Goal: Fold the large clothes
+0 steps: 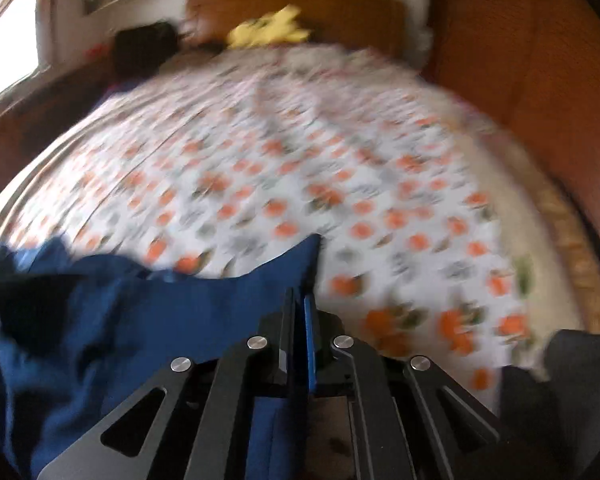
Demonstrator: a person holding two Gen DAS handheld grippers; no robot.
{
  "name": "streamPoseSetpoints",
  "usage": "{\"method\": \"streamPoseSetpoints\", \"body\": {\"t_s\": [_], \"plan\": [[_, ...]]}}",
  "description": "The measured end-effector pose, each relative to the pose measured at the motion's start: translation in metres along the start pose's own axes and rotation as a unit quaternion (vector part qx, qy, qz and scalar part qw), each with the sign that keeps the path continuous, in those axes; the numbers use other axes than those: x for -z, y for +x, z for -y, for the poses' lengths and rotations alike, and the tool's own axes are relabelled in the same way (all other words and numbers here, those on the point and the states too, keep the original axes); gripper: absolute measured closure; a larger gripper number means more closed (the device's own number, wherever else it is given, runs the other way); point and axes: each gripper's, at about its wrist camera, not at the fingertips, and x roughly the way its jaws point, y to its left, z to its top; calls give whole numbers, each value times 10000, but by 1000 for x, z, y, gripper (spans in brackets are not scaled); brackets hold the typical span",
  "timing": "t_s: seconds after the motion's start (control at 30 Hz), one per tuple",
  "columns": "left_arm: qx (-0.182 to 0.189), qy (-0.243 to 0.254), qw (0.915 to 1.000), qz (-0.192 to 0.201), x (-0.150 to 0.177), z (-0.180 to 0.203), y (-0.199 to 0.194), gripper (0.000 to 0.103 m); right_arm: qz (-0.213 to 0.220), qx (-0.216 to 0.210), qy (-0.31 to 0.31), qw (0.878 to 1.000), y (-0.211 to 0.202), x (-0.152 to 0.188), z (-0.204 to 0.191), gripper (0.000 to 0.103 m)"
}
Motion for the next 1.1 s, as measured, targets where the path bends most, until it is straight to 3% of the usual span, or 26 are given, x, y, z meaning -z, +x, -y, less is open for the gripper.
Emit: {"method": "streamPoseSetpoints", "body": {"t_s": [0.07,0.23,0.3,0.5,0.57,0.67,0.8,1.1], "plan": [[26,-14,10000,1,0,-1,0,3,-261,489,160,9983,7,0,10,100],[42,10,10000,10,1,1,-2,3,-536,525,13,9972,11,6,5,96],[36,27,10000,-1,1,1,-2,3,-482,499,-36,9976,5,6,5,80],[69,45,10000,9,2,2,-4,3,-96,229,-380,9990,-40,4,-13,67],[88,63,9999,21,2,3,-5,3,89,69,-500,9987,-65,12,-20,55],[106,75,9999,28,3,5,-7,3,300,-107,-746,9967,-97,29,-32,52],[126,106,9998,60,4,8,-11,3,480,-344,-794,9951,-133,58,-40,40],[173,202,9996,33,8,20,-12,3,267,-405,-568,9972,-161,133,-35,36]]}}
